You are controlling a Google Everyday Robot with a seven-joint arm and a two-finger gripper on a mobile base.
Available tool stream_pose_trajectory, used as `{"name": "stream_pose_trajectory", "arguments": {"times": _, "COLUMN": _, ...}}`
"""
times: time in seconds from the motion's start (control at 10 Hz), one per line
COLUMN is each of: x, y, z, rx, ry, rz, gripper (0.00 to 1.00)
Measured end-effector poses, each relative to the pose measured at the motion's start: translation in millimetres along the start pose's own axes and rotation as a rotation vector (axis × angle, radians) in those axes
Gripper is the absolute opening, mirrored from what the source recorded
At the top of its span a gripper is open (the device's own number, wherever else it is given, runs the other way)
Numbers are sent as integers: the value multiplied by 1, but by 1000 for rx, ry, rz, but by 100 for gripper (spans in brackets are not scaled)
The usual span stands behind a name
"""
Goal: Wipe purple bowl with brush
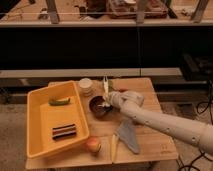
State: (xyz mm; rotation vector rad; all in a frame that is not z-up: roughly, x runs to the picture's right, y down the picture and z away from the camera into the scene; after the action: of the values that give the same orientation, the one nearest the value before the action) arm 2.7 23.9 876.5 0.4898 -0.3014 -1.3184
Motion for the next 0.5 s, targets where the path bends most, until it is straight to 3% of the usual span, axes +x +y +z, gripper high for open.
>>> {"name": "stream_pose_trajectory", "arguments": {"times": 0.5, "x": -5, "y": -33, "z": 32, "rx": 97, "ry": -26, "rz": -15, "gripper": 0}}
